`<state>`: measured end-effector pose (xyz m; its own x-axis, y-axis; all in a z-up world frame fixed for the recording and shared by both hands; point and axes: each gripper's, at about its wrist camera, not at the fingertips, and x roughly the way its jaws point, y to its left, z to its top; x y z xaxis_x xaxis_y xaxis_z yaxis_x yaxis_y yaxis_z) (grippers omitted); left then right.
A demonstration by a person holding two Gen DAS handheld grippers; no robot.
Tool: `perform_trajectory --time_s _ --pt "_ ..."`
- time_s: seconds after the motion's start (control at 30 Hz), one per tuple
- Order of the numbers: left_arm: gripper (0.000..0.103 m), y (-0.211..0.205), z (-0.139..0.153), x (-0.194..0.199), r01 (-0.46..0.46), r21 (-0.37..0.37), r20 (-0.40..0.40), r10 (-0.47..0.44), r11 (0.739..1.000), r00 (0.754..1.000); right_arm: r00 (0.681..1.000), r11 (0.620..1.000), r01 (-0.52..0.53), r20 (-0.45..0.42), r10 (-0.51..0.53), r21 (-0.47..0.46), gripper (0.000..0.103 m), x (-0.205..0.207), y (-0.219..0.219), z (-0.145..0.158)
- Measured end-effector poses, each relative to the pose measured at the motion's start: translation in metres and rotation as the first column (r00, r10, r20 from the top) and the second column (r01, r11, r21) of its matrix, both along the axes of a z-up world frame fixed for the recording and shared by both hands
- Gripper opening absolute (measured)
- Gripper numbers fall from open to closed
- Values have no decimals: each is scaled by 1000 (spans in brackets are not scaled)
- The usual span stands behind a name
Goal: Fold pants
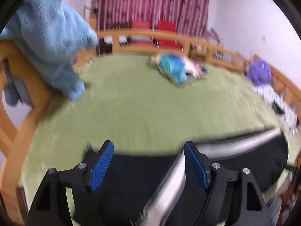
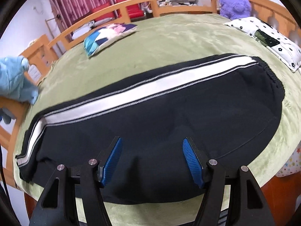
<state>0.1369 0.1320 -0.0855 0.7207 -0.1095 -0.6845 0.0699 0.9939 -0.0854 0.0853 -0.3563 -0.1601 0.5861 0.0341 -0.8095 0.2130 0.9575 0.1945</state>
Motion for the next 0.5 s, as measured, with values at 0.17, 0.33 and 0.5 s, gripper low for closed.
perform_trajectory --time_s 0.17,0.33,0.5 --pt "75 12 -68 -48 -83 -169 -156 57 982 986 1000 999 2 -31 0 50 66 -5 2 -17" --pt "74 29 -95 -81 -151 -273 -198 98 950 975 999 1000 10 -38 -10 8 66 -7 10 -21" --pt "74 32 -112 -76 -145 -323 -204 80 935 976 998 999 30 -49 -29 12 66 -10 19 -20"
